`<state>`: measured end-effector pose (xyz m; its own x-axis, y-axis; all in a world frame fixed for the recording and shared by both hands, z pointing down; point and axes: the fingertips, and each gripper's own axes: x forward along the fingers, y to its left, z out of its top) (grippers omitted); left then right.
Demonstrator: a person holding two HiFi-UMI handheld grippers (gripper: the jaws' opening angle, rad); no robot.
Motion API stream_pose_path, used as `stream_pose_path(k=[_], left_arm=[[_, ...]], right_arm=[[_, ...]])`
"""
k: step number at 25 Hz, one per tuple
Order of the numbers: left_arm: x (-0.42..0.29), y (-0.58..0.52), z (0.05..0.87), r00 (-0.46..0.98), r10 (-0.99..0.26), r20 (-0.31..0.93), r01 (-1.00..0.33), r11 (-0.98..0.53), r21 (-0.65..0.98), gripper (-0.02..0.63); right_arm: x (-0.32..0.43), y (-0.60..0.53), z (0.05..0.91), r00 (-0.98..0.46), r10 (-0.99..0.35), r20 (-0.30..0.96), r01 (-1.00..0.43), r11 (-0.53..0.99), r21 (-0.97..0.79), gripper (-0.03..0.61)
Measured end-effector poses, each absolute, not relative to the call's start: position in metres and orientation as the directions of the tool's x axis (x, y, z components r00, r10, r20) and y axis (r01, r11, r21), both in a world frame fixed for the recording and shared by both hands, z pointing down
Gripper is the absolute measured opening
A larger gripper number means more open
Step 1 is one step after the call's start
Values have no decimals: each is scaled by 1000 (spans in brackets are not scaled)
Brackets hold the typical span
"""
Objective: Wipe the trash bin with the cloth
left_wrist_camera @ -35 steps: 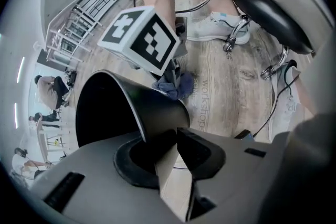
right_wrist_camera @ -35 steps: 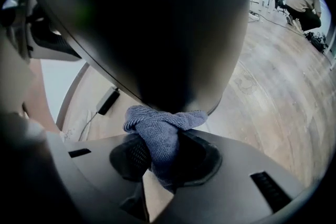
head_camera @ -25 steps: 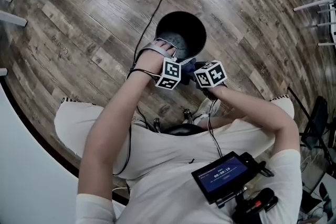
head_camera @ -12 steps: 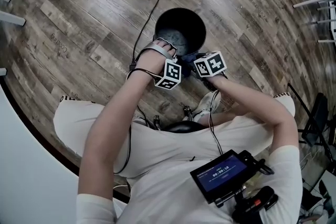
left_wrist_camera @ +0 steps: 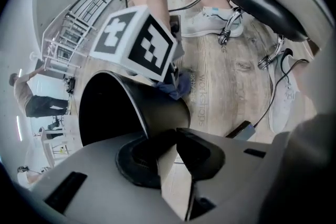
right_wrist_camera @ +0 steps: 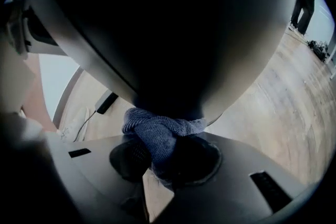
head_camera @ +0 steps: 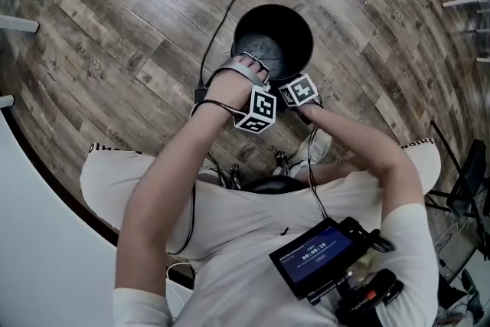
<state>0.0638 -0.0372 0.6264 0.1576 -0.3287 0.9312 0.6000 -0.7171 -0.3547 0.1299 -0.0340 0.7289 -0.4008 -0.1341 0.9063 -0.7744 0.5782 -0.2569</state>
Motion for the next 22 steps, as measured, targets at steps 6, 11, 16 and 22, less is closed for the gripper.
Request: stream_pose_path(k=[6,11,16,22], left_arm=[[65,-38,626,155,-329,932,610,-710,-352,98],[67,-39,627,155,-317,936,602,-720,-344,98],[76,-36,633,146,-326,934,565,-747,-349,101],[74,-32,636,152,-310,938,591,-733,-338,144]], right_arm=[[133,-33,794,-394,-124,911,-809,518,-279,95],[132,-34,801,-425,-173,888,-826,475,-303,95],[135,-27,782,-386,-87,919,-856,406,-321,95],[124,-14,734,-474,-87,876,-812,429,-396,95]])
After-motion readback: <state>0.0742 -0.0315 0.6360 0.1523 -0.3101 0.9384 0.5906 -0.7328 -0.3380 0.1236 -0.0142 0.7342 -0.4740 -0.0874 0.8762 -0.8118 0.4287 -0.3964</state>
